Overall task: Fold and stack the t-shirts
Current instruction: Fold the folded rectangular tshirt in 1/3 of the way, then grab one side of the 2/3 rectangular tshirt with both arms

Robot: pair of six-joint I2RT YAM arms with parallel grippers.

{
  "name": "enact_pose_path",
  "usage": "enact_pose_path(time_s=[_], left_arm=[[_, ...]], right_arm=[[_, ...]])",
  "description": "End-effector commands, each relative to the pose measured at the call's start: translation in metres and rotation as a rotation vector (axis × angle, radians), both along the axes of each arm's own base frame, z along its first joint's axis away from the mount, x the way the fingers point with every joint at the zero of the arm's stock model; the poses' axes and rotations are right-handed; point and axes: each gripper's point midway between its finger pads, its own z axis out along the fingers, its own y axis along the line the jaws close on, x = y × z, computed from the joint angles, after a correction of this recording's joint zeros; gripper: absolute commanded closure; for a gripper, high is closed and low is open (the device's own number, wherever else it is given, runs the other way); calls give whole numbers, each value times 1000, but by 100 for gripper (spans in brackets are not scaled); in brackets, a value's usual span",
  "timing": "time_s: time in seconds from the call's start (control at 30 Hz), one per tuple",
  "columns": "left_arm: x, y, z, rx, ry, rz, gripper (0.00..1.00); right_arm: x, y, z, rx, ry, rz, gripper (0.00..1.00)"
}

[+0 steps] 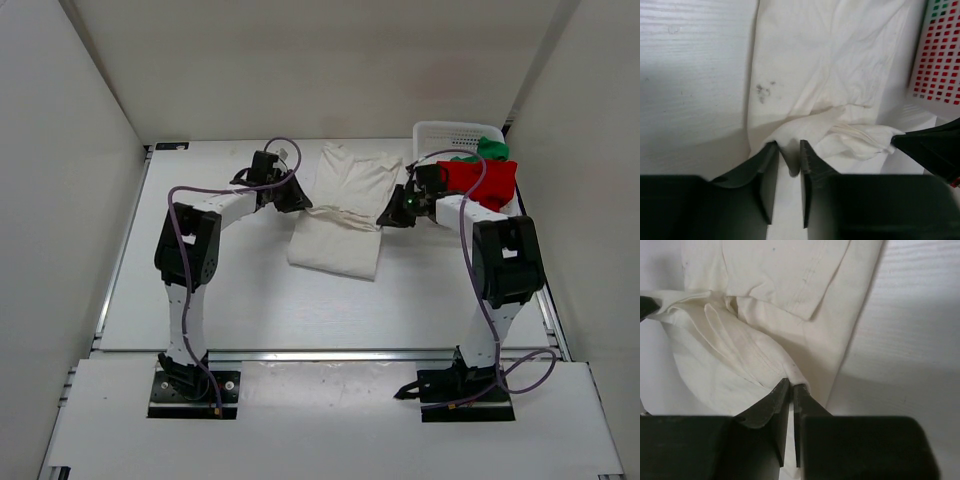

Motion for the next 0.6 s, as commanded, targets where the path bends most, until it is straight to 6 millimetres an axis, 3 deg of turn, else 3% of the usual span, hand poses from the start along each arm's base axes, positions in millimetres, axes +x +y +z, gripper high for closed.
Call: enact_pose_path(time_s=[0.0, 0.1, 0.2, 0.27, 0.3, 0.33, 0.37, 0.4, 0.47, 0.5, 0.57], left_arm=[[15, -3, 67, -91, -175, 26, 64], [8, 7, 89, -104, -222, 54, 57], [-14, 18, 95, -125, -250, 93, 56], [-43, 14, 81, -126, -223, 73, 58], [-58, 8, 69, -110, -199, 42, 59], [-64, 5, 64, -98, -190, 25, 59], [-74, 2, 45, -86, -150, 8, 60], [-83, -1, 31, -79, -118, -6, 61], [-93, -5, 8, -79, -63, -34, 62], [-99, -3, -8, -74, -27, -40, 63], [-109, 2, -27, -60, 23, -39, 65]], right_arm=[[29, -5, 28, -28, -102, -11, 92], [29, -5, 42, -58, -124, -12, 77], [30, -10, 66, -97, -188, -42, 66], [26, -12, 88, -98, -247, -70, 64], [16, -8, 86, -97, -250, -60, 64], [6, -3, 78, -100, -237, -42, 68], [-6, 1, 67, -98, -220, -32, 75], [-13, 13, 73, -63, -240, 5, 79], [-37, 22, 43, -56, -178, 45, 90], [-40, 28, 41, -45, -180, 62, 94], [-61, 37, 17, -36, -120, 113, 98]])
